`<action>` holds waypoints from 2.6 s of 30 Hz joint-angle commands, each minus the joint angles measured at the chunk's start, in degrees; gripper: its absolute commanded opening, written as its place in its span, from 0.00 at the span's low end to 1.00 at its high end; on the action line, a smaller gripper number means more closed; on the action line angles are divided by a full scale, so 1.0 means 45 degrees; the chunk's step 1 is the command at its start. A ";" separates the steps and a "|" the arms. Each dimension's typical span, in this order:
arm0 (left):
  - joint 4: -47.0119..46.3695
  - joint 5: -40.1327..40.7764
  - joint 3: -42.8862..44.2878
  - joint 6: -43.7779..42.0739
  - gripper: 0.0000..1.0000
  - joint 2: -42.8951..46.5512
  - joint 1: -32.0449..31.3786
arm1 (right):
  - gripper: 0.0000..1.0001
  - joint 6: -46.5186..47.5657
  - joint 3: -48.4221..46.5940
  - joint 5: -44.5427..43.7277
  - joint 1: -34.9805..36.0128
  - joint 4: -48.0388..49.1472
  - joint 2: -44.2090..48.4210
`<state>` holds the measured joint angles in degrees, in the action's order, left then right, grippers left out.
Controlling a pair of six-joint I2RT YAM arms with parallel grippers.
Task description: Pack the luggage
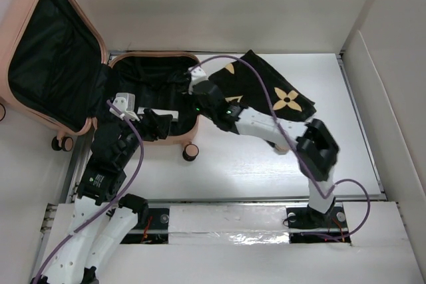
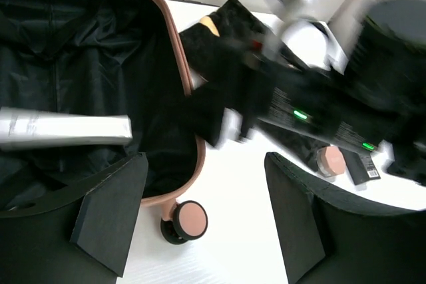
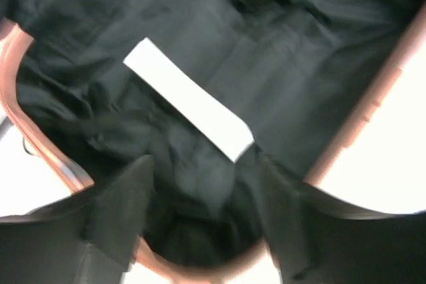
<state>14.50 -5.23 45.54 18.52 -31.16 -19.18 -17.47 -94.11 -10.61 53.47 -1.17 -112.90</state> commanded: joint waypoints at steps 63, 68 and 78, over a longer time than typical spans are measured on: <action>-0.0371 -0.0184 0.0251 -0.0132 0.42 0.0556 -0.0640 | 0.80 -0.3481 1.2045 0.0268 -0.7137 -0.4544 0.7960; -0.0390 -0.0165 0.0232 -0.0132 0.42 0.0577 -0.0640 | 0.61 -0.3538 1.2220 -0.0629 -0.7000 -0.4701 0.8972; -0.0430 -0.0243 0.0212 -0.0132 0.42 0.0556 -0.0640 | 0.55 -0.3304 1.0470 -0.0438 -0.4254 -0.5525 1.1085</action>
<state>14.48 -6.20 45.54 18.41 -29.02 -21.78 -33.30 -40.32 -14.11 28.58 -27.00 -65.39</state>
